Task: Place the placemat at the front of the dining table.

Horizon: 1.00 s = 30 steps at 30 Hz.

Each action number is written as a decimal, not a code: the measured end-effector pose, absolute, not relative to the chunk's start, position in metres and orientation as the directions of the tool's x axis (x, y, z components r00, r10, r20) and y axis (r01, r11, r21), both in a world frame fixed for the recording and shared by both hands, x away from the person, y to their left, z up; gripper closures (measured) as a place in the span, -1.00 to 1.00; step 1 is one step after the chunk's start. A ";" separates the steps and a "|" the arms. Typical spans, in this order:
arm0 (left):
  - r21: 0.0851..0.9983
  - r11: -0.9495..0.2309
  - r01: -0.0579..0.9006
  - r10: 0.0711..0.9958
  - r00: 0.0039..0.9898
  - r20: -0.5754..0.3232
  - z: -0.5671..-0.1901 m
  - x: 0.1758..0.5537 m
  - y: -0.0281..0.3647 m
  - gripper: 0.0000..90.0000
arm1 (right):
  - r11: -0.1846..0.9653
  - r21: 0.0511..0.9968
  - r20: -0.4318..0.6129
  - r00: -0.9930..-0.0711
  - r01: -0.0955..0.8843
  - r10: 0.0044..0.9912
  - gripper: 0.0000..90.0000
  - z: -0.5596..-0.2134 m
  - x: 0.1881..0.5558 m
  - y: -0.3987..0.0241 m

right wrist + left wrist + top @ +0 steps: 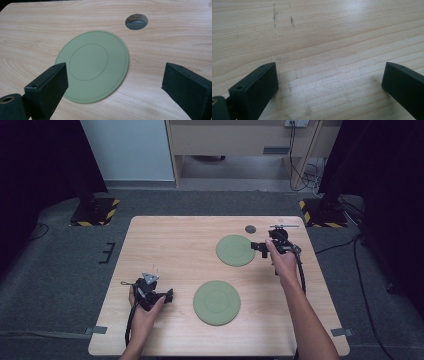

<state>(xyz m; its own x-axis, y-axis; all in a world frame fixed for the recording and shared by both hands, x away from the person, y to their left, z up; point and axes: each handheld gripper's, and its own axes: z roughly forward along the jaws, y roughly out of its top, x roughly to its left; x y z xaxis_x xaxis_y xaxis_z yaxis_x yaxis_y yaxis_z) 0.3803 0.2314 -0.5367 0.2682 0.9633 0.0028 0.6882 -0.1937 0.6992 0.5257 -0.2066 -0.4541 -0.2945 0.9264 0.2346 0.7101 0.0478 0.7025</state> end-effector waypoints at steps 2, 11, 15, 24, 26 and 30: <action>0.700 -0.193 0.688 0.963 0.269 0.001 -0.537 0.380 0.232 -1.00 | 0.068 0.708 0.213 -0.304 0.703 0.929 -0.83 -0.453 0.519 -0.209; 0.699 -0.189 0.690 0.965 0.263 0.002 -0.537 0.380 0.231 -1.00 | 0.127 0.732 0.152 -0.342 0.670 0.927 -0.82 -0.457 0.493 -0.218; 0.698 -0.188 0.691 0.965 0.261 0.001 -0.537 0.381 0.231 -1.00 | 0.119 0.744 0.147 -0.335 0.657 0.931 -0.82 -0.458 0.483 -0.226; 0.698 -0.186 0.691 0.966 0.259 0.001 -0.537 0.380 0.230 -1.00 | 0.154 0.757 0.125 -0.372 0.635 0.920 -0.83 -0.459 0.464 -0.232; 0.698 -0.186 0.691 0.966 0.259 0.001 -0.537 0.380 0.230 -1.00 | 0.162 0.756 0.122 -0.379 0.635 0.917 -0.84 -0.460 0.461 -0.231; 0.698 -0.186 0.691 0.966 0.259 0.001 -0.537 0.380 0.230 -1.00 | 0.176 0.756 0.103 -0.381 0.630 0.919 -0.83 -0.464 0.456 -0.232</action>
<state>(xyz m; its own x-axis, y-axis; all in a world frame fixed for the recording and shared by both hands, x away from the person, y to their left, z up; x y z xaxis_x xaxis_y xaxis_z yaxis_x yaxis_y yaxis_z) 0.3803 0.2304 -0.5368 0.2587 0.9660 0.0010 0.6911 -0.1858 0.6985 0.4559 -0.2316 -0.4637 -0.3808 0.9189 0.1032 0.6302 0.1762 0.7562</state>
